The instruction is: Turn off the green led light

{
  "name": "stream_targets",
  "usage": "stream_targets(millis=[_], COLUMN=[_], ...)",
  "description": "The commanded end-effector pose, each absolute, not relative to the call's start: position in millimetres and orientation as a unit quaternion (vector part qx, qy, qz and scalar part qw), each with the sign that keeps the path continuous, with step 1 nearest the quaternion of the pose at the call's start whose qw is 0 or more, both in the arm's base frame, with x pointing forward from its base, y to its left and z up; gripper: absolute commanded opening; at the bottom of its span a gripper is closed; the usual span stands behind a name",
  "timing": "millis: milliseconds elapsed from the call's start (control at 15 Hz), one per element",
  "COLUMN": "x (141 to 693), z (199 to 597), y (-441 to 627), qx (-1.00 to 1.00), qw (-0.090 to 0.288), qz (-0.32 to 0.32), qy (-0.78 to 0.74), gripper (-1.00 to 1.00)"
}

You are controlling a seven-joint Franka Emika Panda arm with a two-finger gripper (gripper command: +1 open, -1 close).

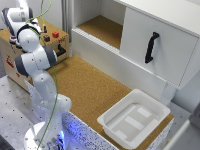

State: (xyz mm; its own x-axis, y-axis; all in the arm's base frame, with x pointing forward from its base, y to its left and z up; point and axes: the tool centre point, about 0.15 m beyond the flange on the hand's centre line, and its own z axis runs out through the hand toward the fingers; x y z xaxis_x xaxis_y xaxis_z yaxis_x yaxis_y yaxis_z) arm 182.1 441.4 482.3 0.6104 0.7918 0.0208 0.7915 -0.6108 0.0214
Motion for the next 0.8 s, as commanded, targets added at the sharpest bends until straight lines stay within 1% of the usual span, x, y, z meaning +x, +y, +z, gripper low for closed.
stream_targets(millis=[0, 133, 200, 400, 533, 733], x=[196.7, 201.6, 204.1, 206.5, 206.2, 207.5], z=[562.2, 563.4, 561.8, 554.9, 553.0, 549.2], y=[420.8, 412.6, 407.9, 394.8, 383.6, 358.1], qx=[0.917, 0.927, 0.934, 0.953, 0.964, 0.975], qw=[-0.002, -0.018, -0.040, -0.077, -0.088, -0.075], qz=[0.032, 0.035, 0.040, 0.044, 0.047, 0.054], qy=[0.397, 0.372, 0.352, 0.289, 0.248, 0.203], gripper=[1.00, 1.00, 1.00, 1.00, 1.00, 1.00])
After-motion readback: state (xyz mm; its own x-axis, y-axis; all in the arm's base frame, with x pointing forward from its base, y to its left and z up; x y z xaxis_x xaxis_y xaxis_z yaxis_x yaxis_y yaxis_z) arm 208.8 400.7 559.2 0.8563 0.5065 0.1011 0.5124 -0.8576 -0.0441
